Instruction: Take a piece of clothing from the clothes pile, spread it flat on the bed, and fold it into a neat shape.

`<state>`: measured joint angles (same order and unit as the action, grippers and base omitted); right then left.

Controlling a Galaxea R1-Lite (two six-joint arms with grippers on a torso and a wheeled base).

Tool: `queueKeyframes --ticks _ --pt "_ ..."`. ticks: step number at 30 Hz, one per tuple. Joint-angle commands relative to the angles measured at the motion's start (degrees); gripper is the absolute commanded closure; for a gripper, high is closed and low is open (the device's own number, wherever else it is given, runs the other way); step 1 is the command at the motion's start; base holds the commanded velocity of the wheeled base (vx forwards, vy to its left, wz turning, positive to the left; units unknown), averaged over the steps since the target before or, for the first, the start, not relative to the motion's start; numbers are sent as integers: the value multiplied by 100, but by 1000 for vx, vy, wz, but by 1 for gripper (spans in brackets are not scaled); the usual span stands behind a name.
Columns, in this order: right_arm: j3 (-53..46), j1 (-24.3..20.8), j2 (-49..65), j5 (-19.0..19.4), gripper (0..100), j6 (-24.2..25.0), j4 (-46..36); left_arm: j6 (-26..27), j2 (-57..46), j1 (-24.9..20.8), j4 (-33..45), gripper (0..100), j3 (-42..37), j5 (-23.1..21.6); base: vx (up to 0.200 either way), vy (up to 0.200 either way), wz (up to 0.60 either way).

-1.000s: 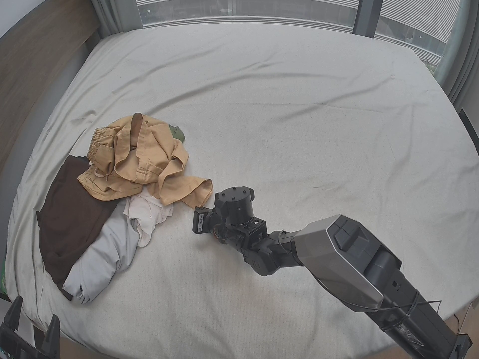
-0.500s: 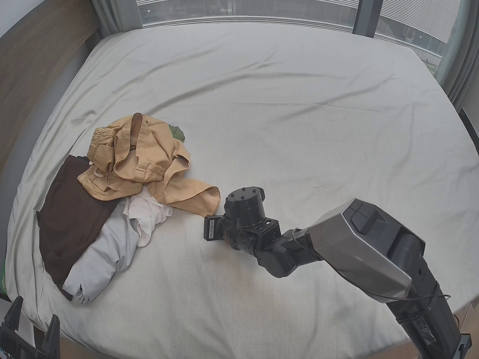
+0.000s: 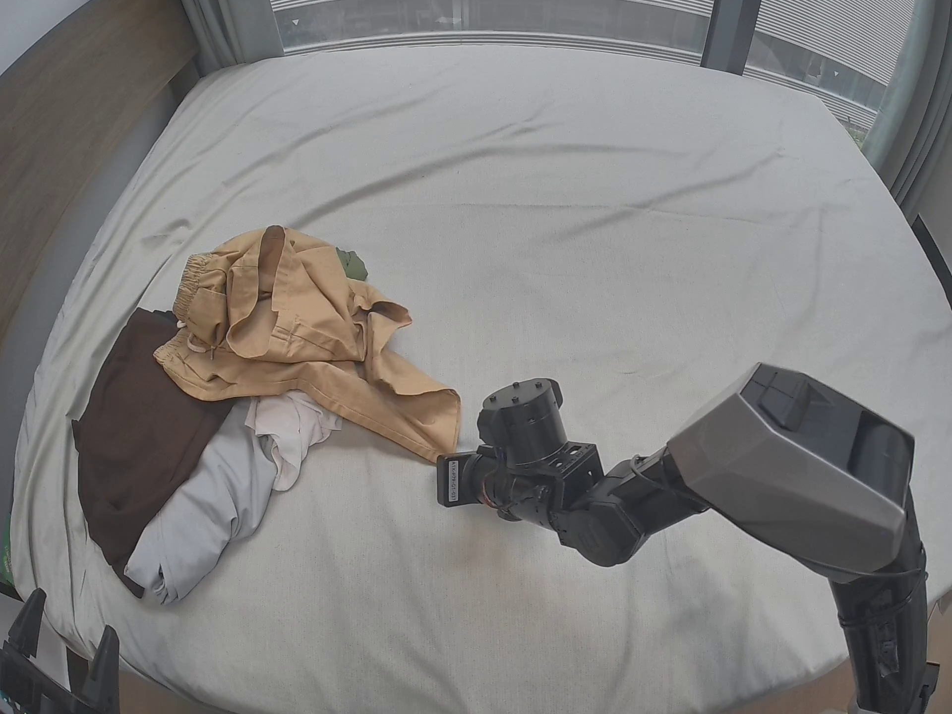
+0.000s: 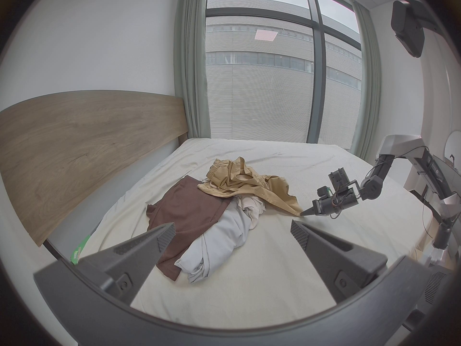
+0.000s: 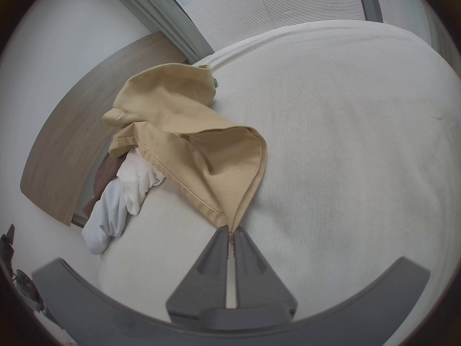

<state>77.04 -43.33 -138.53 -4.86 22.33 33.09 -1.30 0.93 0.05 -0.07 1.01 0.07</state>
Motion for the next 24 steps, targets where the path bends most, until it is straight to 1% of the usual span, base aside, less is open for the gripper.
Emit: queueKeyframes --ticks 1,6,9,10,20,24 --pt "-656 -80 582 12 100 25 128 -1 -93 4 -1 0 -101 1 0 0 0" --pt "-1341 -203 740 38 100 -18 603 -1 -93 13 -1 0 -101 1 0 0 0" --pt "-1447 -211 749 38 100 -18 655 -1 -93 4 -1 0 -101 1 0 0 0" --pt "-1702 -238 784 47 100 -18 796 -1 -93 13 -1 0 -101 1 0 0 0" --pt "-2238 -247 872 47 100 69 1156 7 -93 4 -1 0 -101 1 0 0 0" --pt "-2378 -273 977 56 100 78 1174 -1 -93 4 -1 0 -101 1 0 0 0"
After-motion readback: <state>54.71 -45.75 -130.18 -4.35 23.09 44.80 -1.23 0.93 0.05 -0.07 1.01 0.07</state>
